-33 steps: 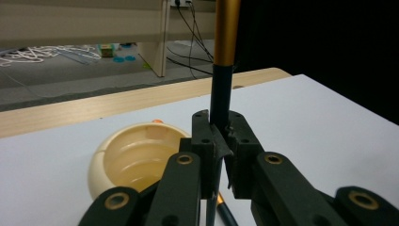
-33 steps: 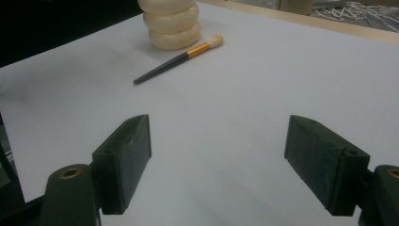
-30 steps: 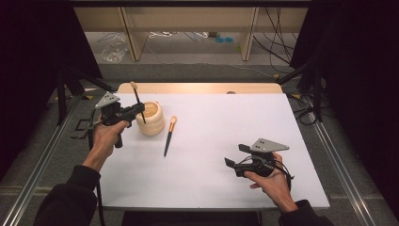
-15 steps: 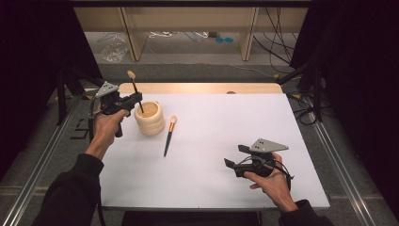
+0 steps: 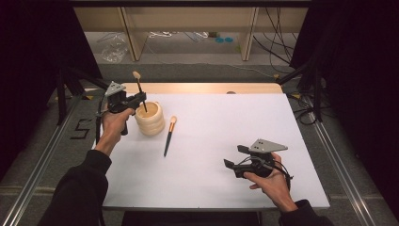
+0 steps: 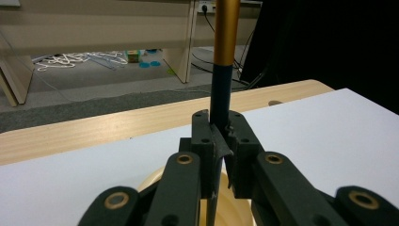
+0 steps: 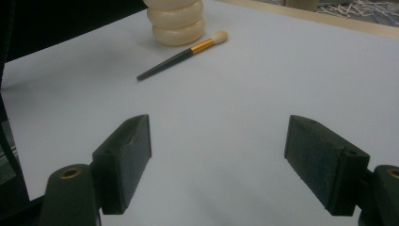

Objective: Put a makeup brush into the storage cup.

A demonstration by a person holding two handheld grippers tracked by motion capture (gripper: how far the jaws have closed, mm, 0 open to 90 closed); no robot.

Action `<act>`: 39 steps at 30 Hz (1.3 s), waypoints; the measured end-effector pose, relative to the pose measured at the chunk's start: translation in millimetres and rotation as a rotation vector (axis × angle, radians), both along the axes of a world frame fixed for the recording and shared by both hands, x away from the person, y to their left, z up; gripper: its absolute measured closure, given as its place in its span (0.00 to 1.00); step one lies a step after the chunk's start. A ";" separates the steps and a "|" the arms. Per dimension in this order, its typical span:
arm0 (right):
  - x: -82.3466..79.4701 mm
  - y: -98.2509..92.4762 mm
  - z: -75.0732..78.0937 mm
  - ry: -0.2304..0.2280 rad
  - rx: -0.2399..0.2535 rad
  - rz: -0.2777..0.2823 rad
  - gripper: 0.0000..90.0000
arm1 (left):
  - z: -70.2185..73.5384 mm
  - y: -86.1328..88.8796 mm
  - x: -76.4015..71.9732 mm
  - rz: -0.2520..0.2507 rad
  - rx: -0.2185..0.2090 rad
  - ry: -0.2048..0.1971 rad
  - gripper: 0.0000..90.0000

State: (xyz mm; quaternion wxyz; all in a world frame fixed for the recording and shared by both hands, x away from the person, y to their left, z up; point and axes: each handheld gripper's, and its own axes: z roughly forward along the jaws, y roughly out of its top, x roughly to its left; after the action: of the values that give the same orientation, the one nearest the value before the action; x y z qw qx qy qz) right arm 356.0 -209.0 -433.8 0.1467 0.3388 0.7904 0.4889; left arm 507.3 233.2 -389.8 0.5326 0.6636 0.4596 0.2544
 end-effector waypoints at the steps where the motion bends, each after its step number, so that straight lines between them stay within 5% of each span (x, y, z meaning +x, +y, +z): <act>1: 0.2 -0.1 0.0 0.000 0.000 0.000 0.27 | -1.3 -0.8 1.1 0.004 0.000 0.002 0.93; 19: 0.3 0.7 -0.7 0.002 0.002 0.006 0.27 | -28.6 0.0 12.9 0.041 -0.008 0.053 0.92; 35: 1.1 1.5 -1.5 0.001 0.014 0.017 0.27 | -33.5 -2.9 12.4 0.014 0.011 0.078 0.89; 39: 1.1 1.5 -1.8 0.001 0.015 0.016 0.27 | -34.3 0.6 10.5 0.037 0.002 0.104 0.73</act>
State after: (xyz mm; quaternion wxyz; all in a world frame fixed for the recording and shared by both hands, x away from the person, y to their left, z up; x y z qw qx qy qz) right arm 357.1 -207.6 -435.6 0.1397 0.3337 0.7895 0.4958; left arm 517.8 233.8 -424.2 0.5026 0.6679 0.4985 0.2301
